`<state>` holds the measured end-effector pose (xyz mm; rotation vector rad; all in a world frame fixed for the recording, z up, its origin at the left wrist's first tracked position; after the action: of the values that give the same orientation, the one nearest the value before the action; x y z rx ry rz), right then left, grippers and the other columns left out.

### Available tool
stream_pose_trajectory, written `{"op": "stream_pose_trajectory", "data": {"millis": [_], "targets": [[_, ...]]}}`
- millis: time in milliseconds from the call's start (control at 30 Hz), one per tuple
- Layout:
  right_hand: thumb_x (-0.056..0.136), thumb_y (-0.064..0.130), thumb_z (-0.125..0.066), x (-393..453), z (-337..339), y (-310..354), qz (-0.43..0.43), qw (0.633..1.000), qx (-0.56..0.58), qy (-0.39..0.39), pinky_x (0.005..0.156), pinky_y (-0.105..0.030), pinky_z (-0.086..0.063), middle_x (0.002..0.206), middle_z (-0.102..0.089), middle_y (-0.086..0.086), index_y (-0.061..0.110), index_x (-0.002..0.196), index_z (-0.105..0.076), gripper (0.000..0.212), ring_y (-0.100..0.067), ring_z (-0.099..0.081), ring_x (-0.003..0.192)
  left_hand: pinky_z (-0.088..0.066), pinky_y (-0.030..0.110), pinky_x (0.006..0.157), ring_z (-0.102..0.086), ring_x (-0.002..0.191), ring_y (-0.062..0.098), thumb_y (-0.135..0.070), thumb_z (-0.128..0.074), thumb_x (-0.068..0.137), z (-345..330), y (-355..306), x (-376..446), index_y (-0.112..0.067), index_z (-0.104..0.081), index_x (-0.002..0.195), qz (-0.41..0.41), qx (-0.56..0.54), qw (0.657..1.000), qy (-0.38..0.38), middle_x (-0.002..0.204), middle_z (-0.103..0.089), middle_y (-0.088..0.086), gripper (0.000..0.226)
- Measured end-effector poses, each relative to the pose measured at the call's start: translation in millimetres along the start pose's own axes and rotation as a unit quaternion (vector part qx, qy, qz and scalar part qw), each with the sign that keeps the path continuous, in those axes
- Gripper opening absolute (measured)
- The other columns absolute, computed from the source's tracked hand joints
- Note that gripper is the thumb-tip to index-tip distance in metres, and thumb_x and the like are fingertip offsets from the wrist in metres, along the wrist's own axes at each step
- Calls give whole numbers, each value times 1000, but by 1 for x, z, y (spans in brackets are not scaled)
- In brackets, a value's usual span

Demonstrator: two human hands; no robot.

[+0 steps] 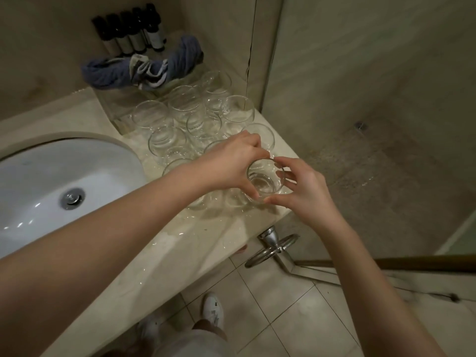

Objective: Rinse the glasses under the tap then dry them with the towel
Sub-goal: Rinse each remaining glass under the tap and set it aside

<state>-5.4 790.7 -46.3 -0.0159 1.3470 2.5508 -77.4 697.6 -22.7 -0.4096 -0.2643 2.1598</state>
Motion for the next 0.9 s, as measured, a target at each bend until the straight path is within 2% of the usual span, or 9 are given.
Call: {"op": "stream_pose_trajectory", "data": {"millis": [133,233,333,400,467,567,667,767,900], "targets": [[60,11,-89,4,-3,5,3,999,-42,21,95,-38,-51,116,-52,5,12,133,-52,81,-18,-59,106,-44,37,92,-41,114,17,-56,-82,63,3,1,-1,-21,-58,132,-1,22,1000,2,117,-46,1,81],[63,17,-88,7,-6,11,5,991,-122,46,96,-39,-48,123,-52,-2,11,136,-49,83,-22,-57,110,-44,37,93,-39,118,17,-54,-81,66,3,-3,-2,-21,-55,136,-1,44,999,8,122,-44,1,81],[66,24,-87,7,-8,24,19,967,-243,77,95,-35,-41,131,-51,-12,6,139,-45,86,-30,-51,118,-41,34,96,-39,120,18,-50,-79,70,5,-6,-7,-18,-50,139,-8,58,998,12,127,-44,2,81],[65,27,-87,6,-6,40,37,947,-308,81,96,-40,-42,131,-49,-14,6,138,-46,87,-34,-48,119,-37,28,93,-40,121,18,-49,-78,72,13,-5,-14,-19,-48,140,-12,60,998,9,130,-45,1,80],[67,31,-85,5,-4,65,52,929,-357,82,95,-44,-44,133,-48,-11,11,140,-45,84,-32,-45,119,-40,29,90,-42,123,17,-47,-80,72,27,2,-26,-21,-47,140,-3,60,998,11,132,-45,-1,80],[75,35,-79,6,-17,113,74,906,-403,111,91,-38,-46,129,-52,-5,23,142,-42,77,-27,-50,117,-47,36,93,-50,121,21,-42,-85,67,44,30,-54,-20,-45,142,44,39,998,33,136,-46,-1,87],[79,34,-76,8,-56,170,118,887,-424,139,91,-35,-44,127,-56,-2,28,141,-42,71,-24,-54,116,-44,36,98,-51,122,24,-39,-87,67,60,71,-102,-18,-44,142,96,33,994,46,138,-48,2,89],[78,33,-77,6,-123,222,163,872,-427,175,94,-38,-46,129,-57,-3,26,140,-44,71,-25,-54,118,-43,32,97,-50,122,22,-38,-85,70,72,127,-171,-19,-44,143,164,31,985,50,138,-49,0,86],[77,29,-78,-8,-227,285,206,857,-415,224,95,-39,-46,131,-55,-4,24,140,-44,72,-25,-53,118,-49,41,93,-54,117,23,-37,-87,67,78,215,-285,-21,-46,141,267,-5,963,43,133,-51,-2,86]]}}
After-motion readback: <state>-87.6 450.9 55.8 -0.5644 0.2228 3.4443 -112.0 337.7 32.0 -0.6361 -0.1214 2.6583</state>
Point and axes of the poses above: each hand's wrist, its own x-axis towards the middle knuckle, its own z-axis out of the back of the hand, y = z × x, the point moved 9 cm from there along x, towards the middle knuckle
